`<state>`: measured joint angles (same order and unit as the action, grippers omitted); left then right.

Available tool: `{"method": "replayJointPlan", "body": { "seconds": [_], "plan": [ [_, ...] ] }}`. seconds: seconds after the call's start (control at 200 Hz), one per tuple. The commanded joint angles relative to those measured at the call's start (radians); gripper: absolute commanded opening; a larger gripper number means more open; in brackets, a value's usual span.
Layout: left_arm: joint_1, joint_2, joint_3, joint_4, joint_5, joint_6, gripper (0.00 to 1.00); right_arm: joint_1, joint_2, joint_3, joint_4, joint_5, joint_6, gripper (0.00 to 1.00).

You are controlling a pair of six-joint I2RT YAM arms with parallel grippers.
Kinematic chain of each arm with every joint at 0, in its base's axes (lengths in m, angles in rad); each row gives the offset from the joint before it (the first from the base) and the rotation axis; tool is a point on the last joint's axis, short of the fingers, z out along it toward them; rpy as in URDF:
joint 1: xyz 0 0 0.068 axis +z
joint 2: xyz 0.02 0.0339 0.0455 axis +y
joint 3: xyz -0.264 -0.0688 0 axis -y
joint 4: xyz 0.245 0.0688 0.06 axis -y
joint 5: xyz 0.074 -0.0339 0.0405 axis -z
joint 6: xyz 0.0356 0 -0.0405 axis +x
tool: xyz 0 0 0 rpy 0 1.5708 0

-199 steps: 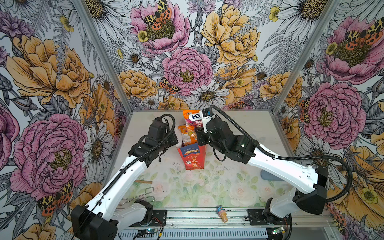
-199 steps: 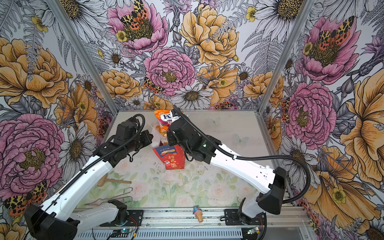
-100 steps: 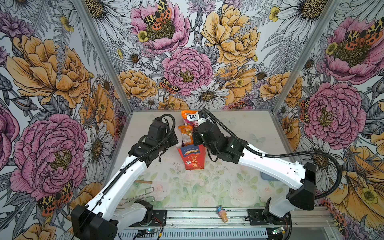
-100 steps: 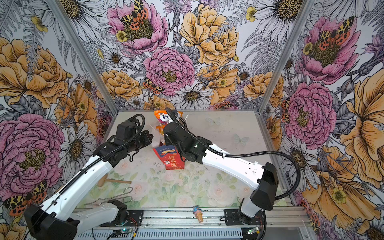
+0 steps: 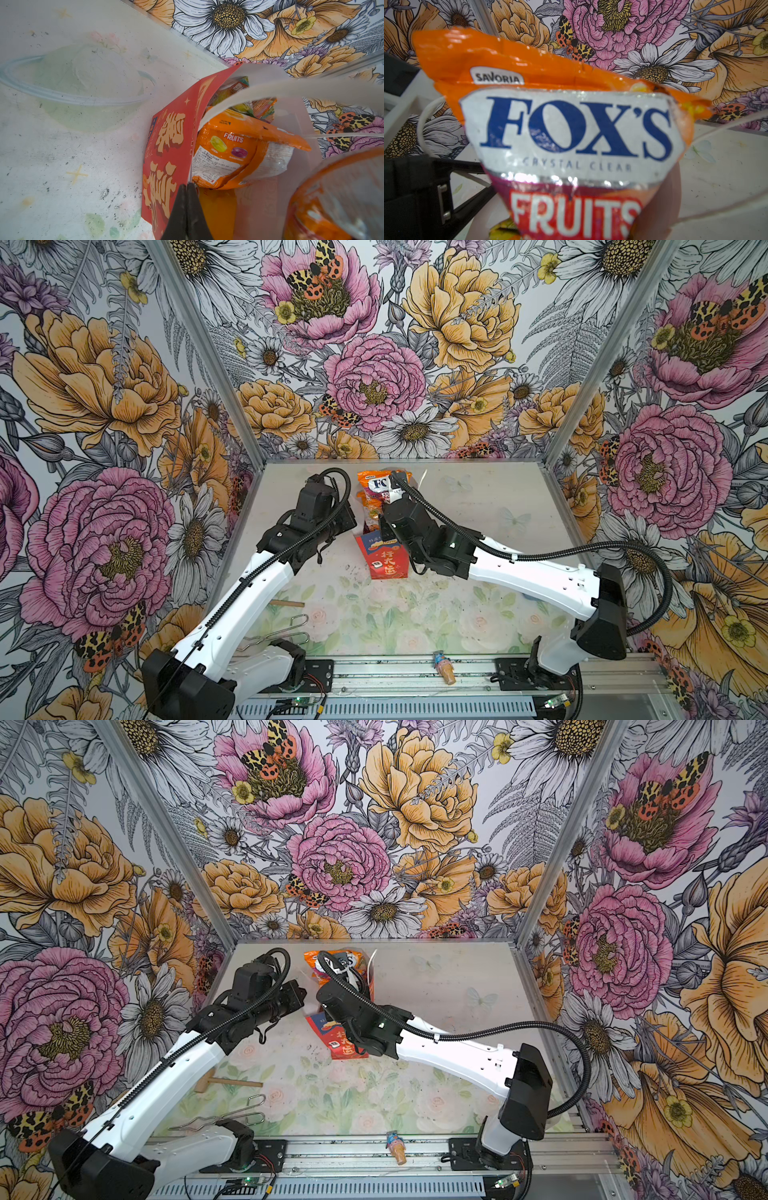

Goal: Place the snacks into the paper bag
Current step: 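Lower the FOX'S Fruits bag into the paper bag held by the left gripper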

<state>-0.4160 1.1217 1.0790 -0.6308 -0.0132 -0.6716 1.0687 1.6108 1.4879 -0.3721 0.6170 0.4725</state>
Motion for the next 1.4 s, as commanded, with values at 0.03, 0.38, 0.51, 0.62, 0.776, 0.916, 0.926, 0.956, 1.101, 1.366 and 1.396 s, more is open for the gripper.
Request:
{"method": "replayJointPlan", "body": {
  "seconds": [0.03,0.38,0.51,0.62,0.776,0.916,0.926,0.956,1.101,1.366,1.396],
  "plan": [
    [-0.003,-0.01,0.001,-0.007,0.001,0.007,0.0,0.011,0.006,0.003,0.067,0.064,-0.016,0.0],
    [-0.003,-0.01,-0.002,-0.007,-0.002,0.004,0.0,0.043,-0.008,-0.029,0.067,0.153,-0.031,0.0],
    [-0.003,-0.013,-0.003,-0.007,-0.002,0.004,0.0,0.062,-0.007,-0.035,0.067,0.184,-0.038,0.0],
    [-0.003,-0.013,-0.002,-0.008,-0.005,0.003,0.0,0.087,-0.016,-0.033,0.059,0.216,-0.056,0.0],
    [-0.006,-0.013,-0.001,-0.007,-0.009,-0.002,0.0,0.116,-0.029,-0.029,0.017,0.225,-0.03,0.0],
    [-0.01,-0.016,-0.003,-0.009,-0.014,-0.006,0.0,0.136,-0.046,-0.043,-0.005,0.256,-0.011,0.0],
    [-0.012,-0.015,-0.003,-0.008,-0.016,-0.006,0.0,0.137,-0.049,-0.045,-0.006,0.259,-0.01,0.0],
    [-0.013,-0.015,-0.002,-0.009,-0.016,-0.006,0.0,0.14,-0.053,-0.049,-0.008,0.263,-0.008,0.0],
    [-0.02,-0.017,-0.002,-0.009,-0.018,-0.009,0.0,0.146,-0.065,-0.061,-0.018,0.286,0.004,0.0],
    [-0.026,-0.022,0.002,-0.009,-0.024,-0.009,0.0,0.155,-0.053,-0.058,-0.023,0.309,0.008,0.03],
    [-0.029,-0.021,0.004,-0.009,-0.024,-0.009,0.0,0.155,-0.048,-0.057,-0.023,0.308,0.007,0.06]
  ]
}}
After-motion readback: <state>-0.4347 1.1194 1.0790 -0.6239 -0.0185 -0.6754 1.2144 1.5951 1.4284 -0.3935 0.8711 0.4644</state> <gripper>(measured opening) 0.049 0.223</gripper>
